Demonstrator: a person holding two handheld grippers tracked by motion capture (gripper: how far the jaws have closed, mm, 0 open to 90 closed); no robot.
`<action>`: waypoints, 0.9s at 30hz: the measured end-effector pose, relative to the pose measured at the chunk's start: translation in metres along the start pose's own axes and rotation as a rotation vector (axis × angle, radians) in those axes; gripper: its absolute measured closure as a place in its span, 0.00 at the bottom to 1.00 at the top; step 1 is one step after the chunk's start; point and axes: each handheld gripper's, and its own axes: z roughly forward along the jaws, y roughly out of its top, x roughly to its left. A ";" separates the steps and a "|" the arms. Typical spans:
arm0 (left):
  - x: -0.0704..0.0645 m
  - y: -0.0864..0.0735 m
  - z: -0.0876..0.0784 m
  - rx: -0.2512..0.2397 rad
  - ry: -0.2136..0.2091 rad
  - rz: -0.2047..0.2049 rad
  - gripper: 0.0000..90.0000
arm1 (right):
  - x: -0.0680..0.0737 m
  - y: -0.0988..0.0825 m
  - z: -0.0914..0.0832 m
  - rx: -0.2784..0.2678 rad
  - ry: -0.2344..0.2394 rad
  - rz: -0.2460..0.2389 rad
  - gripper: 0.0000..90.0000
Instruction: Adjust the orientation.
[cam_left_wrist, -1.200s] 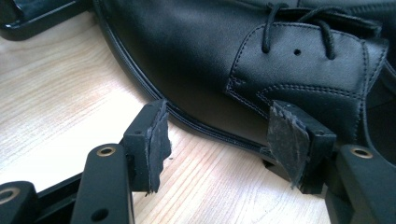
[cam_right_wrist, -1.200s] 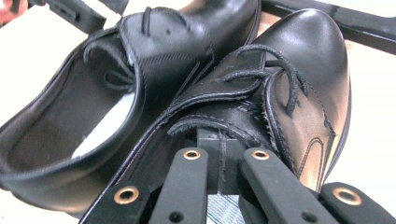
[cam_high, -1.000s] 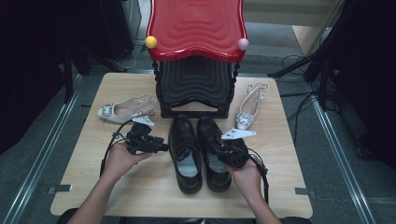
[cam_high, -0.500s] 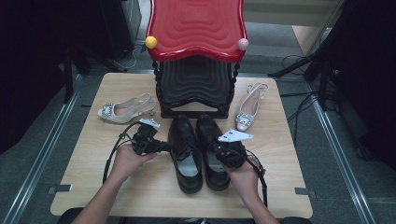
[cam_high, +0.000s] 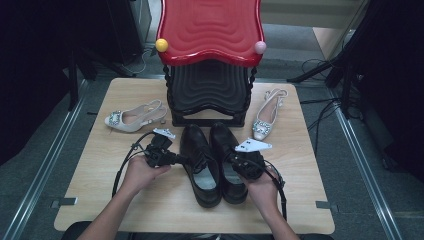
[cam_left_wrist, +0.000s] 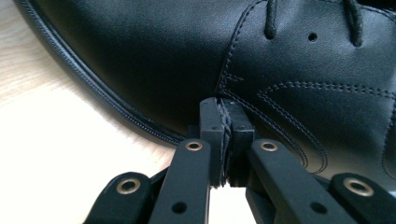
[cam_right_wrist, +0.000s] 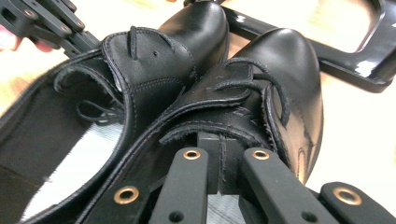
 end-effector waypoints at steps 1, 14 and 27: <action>-0.001 -0.001 0.000 -0.001 -0.001 0.001 0.99 | -0.002 0.000 -0.001 0.007 0.017 0.011 1.00; -0.008 -0.004 -0.004 0.023 -0.022 0.036 0.89 | -0.018 0.000 -0.010 0.136 0.111 0.071 0.85; -0.011 0.000 -0.026 -0.039 0.029 0.070 0.60 | -0.013 0.010 -0.046 0.136 0.191 0.090 0.76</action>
